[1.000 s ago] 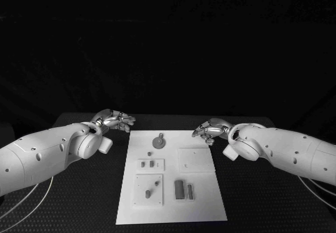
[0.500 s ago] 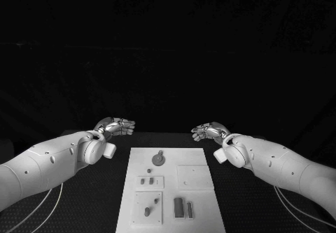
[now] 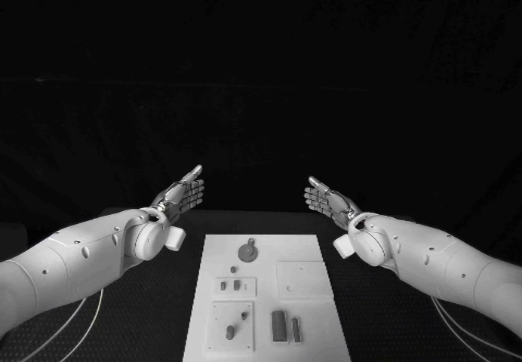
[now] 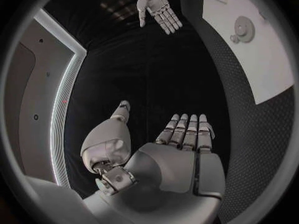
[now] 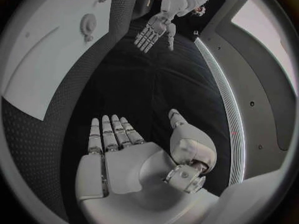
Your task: Assemble the parts on the task board
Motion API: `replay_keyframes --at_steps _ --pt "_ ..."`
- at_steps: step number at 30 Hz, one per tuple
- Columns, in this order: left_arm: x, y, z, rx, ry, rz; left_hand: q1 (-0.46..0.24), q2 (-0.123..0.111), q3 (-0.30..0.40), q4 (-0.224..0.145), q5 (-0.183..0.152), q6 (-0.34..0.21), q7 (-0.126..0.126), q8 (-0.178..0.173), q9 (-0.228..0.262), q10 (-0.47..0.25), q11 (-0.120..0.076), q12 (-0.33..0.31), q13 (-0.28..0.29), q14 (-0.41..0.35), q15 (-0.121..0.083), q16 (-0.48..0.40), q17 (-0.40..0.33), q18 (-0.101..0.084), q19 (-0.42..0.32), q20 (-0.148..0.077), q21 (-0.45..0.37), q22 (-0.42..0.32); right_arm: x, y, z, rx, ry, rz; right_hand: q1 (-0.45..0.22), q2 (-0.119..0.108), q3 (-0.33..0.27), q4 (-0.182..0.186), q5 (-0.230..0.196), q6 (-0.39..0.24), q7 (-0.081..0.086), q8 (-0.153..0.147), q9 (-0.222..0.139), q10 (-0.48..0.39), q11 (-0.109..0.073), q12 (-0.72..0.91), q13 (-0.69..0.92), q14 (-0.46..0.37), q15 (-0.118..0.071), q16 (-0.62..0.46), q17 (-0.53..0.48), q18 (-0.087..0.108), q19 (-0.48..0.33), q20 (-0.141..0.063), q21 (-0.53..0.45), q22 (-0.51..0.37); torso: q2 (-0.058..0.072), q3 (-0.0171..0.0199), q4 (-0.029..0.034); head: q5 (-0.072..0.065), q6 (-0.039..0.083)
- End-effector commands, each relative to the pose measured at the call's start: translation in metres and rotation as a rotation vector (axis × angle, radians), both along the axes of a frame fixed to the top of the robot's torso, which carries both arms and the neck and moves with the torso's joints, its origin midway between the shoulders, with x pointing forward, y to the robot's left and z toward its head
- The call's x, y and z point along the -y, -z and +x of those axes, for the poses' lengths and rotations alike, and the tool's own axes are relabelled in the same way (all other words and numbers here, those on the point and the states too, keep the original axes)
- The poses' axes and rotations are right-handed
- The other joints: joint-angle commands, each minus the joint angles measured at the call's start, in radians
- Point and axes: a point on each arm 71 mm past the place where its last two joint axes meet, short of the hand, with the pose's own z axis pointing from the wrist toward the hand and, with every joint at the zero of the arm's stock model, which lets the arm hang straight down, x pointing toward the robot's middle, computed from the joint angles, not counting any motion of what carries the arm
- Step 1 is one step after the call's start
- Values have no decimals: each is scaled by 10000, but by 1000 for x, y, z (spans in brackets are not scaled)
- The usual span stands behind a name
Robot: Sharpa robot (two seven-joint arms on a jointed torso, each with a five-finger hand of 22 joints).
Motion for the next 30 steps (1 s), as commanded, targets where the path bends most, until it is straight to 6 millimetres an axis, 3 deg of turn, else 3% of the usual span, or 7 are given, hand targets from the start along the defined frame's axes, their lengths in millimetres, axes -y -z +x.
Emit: replay_keyframes --at_steps 1,5,9,19,30 --pt "8 2 -8 418 -483 -217 -3485 225 -1392 551 -200 -2085 -402 -799 -1192 -2600 -359 -200 -474 -1781 -416 -1248 -881 -152 -1920 -181 -190 -2370 -4 -3 -5 379 519 414 -2310 142 -1776 452 -1002 -2079 -523 -611 -1419 -2657 -398 -705 -757 -2223 -403 -1168 -1399 -507 -1265 -515 -1295 -2538 -440 198 -139 108 -135" --pt "21 10 -25 609 -819 -541 -3485 225 -1392 551 -200 -2085 -402 -799 -1192 -2600 -359 -200 -474 -1781 -416 -1248 -881 -152 -1920 -181 -190 -2370 -13 -4 -18 607 915 901 -2310 142 -1776 452 -1002 -2079 -523 -611 -1419 -2657 -398 -705 -757 -2223 -403 -1168 -1399 -507 -1265 -515 -1295 -2538 -805 362 -256 205 -255" --pt "38 16 -51 839 -1299 -915 -3485 225 -1392 551 -200 -2085 -402 -799 -1192 -2600 -359 -200 -474 -1781 -416 -1248 -881 -152 -1920 -181 -190 -2370 -23 -7 -38 811 1488 1495 -2310 142 -1776 452 -1002 -2079 -523 -611 -1419 -2657 -398 -705 -757 -2223 -403 -1168 -1399 -507 -1265 -515 -1295 -2538 -1019 459 -325 263 -325" --pt "65 18 -105 1182 -2218 -1382 -3485 225 -1392 551 -200 -2085 -402 -799 -1192 -2600 -359 -200 -474 -1781 -416 -1248 -881 -152 -1920 -181 -190 -2370 -42 -16 -90 867 2811 2440 -2310 142 -1776 452 -1002 -2079 -523 -611 -1419 -2657 -398 -705 -757 -2223 -403 -1168 -1399 -507 -1265 -515 -1295 -2538 -1051 474 -336 271 -336" --pt "70 16 -117 1246 -2420 -1444 -3485 225 -1392 551 -200 -2085 -402 -799 -1192 -2600 -359 -200 -474 -1781 -416 -1248 -881 -152 -1920 -181 -190 -2370 -48 -22 -115 751 3356 2664 -2310 142 -1776 452 -1002 -2079 -523 -611 -1419 -2657 -398 -705 -757 -2223 -403 -1168 -1399 -507 -1265 -515 -1295 -2538 -1051 474 -336 271 -336"
